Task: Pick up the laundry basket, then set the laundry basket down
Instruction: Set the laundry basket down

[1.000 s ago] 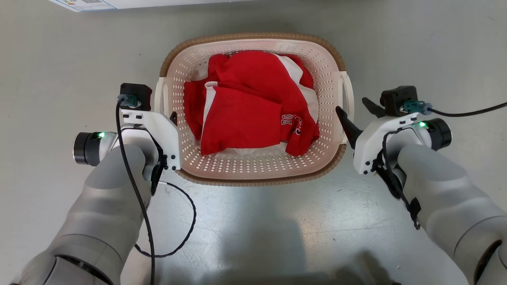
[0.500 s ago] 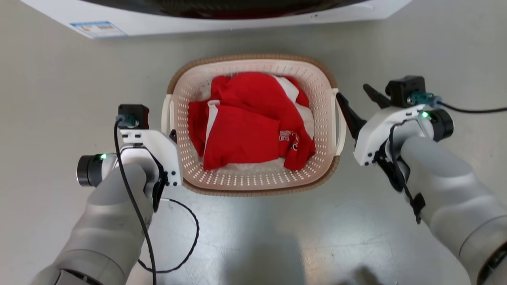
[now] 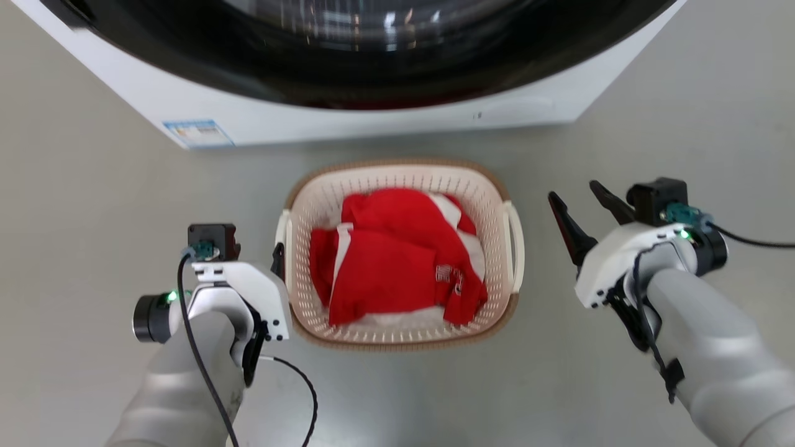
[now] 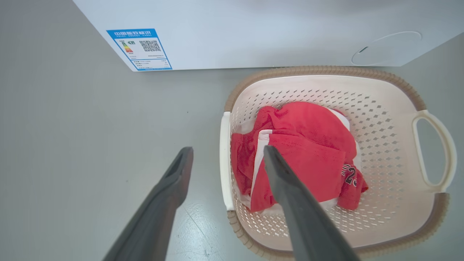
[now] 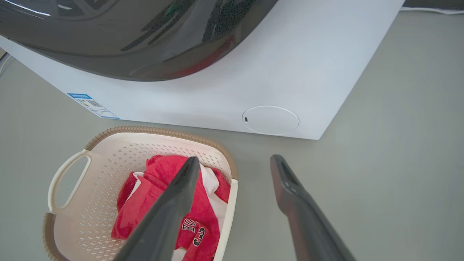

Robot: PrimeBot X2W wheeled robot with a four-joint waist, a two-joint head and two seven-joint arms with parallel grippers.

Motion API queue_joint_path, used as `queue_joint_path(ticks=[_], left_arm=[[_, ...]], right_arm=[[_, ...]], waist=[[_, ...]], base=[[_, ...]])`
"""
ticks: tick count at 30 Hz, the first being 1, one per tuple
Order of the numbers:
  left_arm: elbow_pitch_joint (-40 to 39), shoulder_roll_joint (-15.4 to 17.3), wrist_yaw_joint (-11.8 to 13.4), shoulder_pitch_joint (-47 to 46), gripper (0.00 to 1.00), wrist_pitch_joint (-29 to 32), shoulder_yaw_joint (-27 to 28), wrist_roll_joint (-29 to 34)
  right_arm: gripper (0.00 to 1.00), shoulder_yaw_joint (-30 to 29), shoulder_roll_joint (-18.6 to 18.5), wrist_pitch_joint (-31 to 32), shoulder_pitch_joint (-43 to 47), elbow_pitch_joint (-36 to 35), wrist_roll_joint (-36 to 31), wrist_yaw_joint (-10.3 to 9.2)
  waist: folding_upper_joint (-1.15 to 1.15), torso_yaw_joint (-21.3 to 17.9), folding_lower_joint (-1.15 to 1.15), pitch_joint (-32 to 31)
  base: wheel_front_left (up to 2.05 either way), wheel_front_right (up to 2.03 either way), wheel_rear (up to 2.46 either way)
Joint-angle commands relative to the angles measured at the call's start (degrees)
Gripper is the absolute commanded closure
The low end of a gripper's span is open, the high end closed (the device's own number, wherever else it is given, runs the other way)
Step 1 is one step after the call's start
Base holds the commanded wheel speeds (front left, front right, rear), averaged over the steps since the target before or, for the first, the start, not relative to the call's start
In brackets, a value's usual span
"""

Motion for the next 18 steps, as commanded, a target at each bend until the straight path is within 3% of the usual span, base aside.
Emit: queue_joint_path(ticks=[1, 11, 18], left_arm=[[-1.73, 1.87, -0.09, 1.53, 0.0, -0.73, 1.9, -0.01], [-17.85, 4.76, 1.88, 13.02, 0.0, -0.79, 10.04, 5.36], [-28.14, 5.04, 1.74, 22.28, 0.0, -0.79, 17.62, 10.21]], right_arm=[[0.0, -1.55, -0.41, -0.79, 3.45, -1.76, -2.17, 0.34], [0.0, -16.41, -0.93, -0.8, 12.64, -10.63, -15.3, 0.34], [0.0, -24.14, -0.91, -0.8, 19.72, -18.3, -22.54, 0.34]], waist=[[0.0, -0.07, 0.0, -4.04], [0.0, -0.26, 0.0, -14.05], [0.0, -0.18, 0.0, -19.56]], base=[[0.0, 0.0, 0.0], [0.0, 0.0, 0.0], [0.0, 0.0, 0.0]])
